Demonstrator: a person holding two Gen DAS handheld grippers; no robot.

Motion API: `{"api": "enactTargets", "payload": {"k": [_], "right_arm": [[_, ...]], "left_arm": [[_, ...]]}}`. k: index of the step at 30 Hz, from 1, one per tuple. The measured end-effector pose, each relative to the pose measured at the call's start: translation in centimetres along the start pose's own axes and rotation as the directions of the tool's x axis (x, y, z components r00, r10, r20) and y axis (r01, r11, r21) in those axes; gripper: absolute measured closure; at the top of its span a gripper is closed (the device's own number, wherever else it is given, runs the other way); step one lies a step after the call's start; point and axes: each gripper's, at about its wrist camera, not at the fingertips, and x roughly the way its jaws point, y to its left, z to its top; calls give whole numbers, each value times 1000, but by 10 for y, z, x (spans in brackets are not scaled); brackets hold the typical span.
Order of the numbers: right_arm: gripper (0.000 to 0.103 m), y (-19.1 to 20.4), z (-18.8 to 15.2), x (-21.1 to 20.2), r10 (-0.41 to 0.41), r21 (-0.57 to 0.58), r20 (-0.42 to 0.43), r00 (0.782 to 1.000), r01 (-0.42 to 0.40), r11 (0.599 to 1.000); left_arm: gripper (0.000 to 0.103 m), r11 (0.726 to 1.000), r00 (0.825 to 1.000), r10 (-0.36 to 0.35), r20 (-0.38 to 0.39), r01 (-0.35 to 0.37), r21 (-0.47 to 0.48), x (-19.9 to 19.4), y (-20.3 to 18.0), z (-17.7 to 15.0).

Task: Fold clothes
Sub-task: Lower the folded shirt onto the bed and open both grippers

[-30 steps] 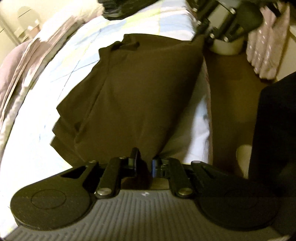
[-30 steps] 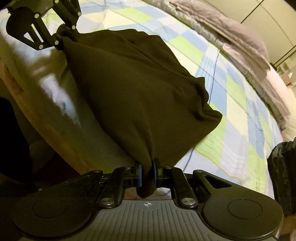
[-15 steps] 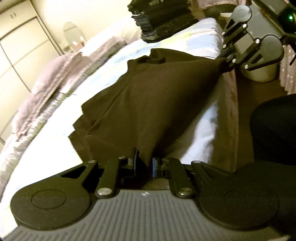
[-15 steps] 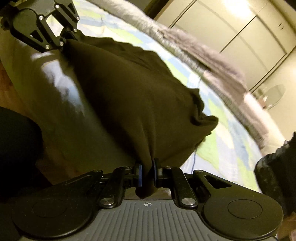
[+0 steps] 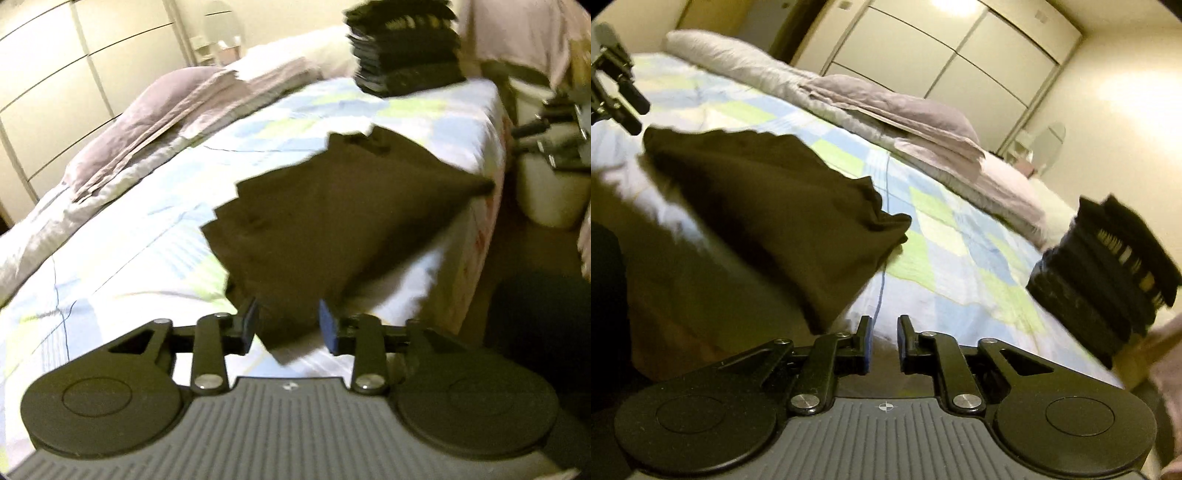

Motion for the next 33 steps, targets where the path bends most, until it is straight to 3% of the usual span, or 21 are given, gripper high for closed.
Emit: {"api": "enactTargets", "payload": {"k": [1, 2, 7, 13, 18, 23, 24, 25, 26, 27, 28, 30, 33], "right_arm": [[42, -4, 3, 0, 6, 26, 6, 1000, -6, 1000], [35, -9, 7, 1, 17, 52, 15, 1000, -17, 999], [35, -28, 36, 14, 110, 186, 42, 993, -116, 976], [35, -65, 73, 56, 240, 349, 36, 970, -237, 907], [35, -82, 98, 111, 297, 349, 13, 955, -283, 894], [35, -81, 101, 157, 334, 327, -16, 942, -311, 892], [35, -81, 100, 165, 346, 327, -23, 938, -320, 889], [35, -81, 100, 174, 362, 326, -28, 932, -333, 885], [35, -81, 99, 181, 374, 326, -32, 927, -344, 880], [36, -81, 98, 188, 389, 329, -38, 921, -356, 875], [61, -81, 97, 196, 409, 333, -50, 911, -371, 867], [95, -81, 96, 204, 446, 331, -60, 893, -404, 853], [96, -85, 92, 207, 443, 318, -64, 894, -402, 859]], "left_arm": [[69, 1000, 1000, -6, 3, 6, -24, 3, 8, 4], [68, 999, 1000, -13, 5, 13, -49, 6, 15, 9], [66, 981, 997, -72, 1, 71, -180, 53, 53, 38], [66, 953, 988, -152, -13, 143, -267, 122, 81, 66], [66, 946, 984, -178, -32, 162, -282, 174, 95, 78], [68, 901, 967, -253, -22, 227, -369, 215, 114, 85], [73, 891, 963, -269, -20, 240, -385, 222, 118, 86], [94, 882, 957, -289, -20, 258, -393, 226, 120, 87], [103, 877, 952, -305, -15, 275, -394, 227, 121, 87], [103, 879, 956, -293, -1, 269, -394, 222, 123, 87], [103, 881, 959, -282, 13, 264, -393, 217, 124, 86], [103, 886, 967, -251, 32, 243, -395, 208, 128, 83], [103, 890, 972, -235, 11, 220, -399, 212, 129, 76]]}}
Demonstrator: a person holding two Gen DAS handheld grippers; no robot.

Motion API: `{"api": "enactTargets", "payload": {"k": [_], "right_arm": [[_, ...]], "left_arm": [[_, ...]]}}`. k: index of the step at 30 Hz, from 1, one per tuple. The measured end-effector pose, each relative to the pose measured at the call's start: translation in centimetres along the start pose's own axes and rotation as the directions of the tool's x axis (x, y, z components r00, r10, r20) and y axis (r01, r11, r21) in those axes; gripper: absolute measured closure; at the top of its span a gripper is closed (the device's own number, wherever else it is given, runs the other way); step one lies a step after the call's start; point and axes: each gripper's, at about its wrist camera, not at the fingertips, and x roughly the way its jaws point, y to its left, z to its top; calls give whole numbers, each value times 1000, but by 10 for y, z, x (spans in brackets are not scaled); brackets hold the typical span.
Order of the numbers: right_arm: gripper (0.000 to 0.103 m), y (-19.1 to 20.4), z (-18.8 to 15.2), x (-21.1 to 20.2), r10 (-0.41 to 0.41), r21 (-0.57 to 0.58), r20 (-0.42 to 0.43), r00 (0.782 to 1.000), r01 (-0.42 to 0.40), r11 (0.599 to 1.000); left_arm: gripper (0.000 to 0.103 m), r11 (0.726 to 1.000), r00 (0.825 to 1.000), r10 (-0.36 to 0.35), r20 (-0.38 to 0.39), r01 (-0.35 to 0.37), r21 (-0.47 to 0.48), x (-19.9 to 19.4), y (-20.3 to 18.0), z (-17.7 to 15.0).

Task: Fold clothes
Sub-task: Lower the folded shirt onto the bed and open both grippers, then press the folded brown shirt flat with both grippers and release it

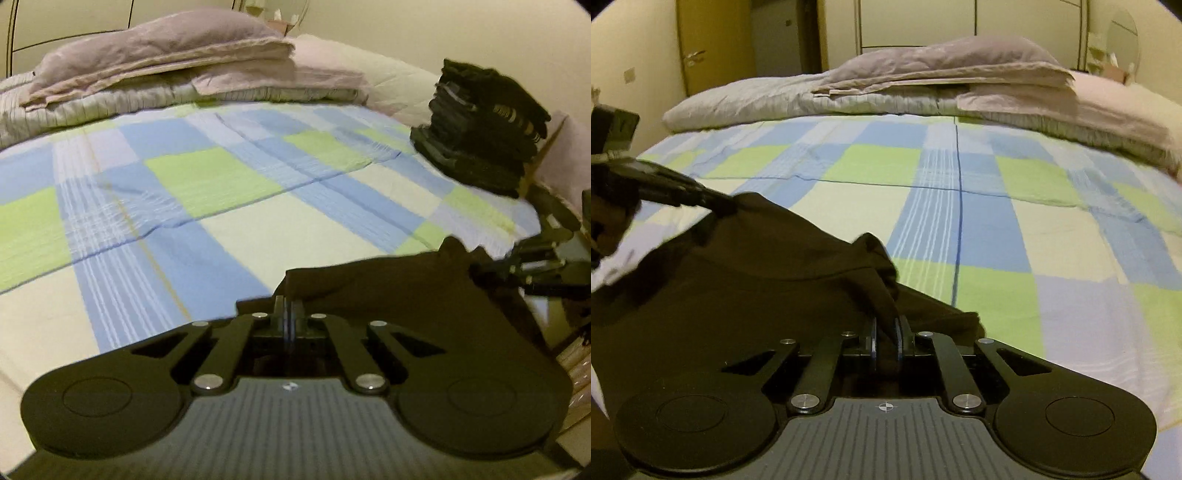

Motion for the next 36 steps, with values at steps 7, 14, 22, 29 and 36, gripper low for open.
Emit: {"api": "enactTargets", "payload": {"k": [7, 14, 22, 29, 36], "right_arm": [[95, -14, 0, -8, -27, 110, -3, 1000, 27, 994], [76, -6, 26, -19, 28, 105, 78, 997, -36, 994], [103, -27, 30, 18, -67, 166, 52, 996, 58, 984], [103, -49, 22, 3, -55, 248, 70, 996, 36, 968], [54, 15, 16, -38, 45, 166, 151, 987, -71, 984]], "left_arm": [[103, 1000, 999, 29, -15, -29, 1, 9, -5, 0], [103, 999, 999, 32, -1, -32, 10, 5, -7, 0], [103, 1000, 1000, 28, -5, -28, 1, 8, -4, -3], [94, 999, 1000, 23, -13, -23, -27, 7, 1, 0], [92, 999, 997, 44, 60, -43, -9, -36, -7, 1]]}}
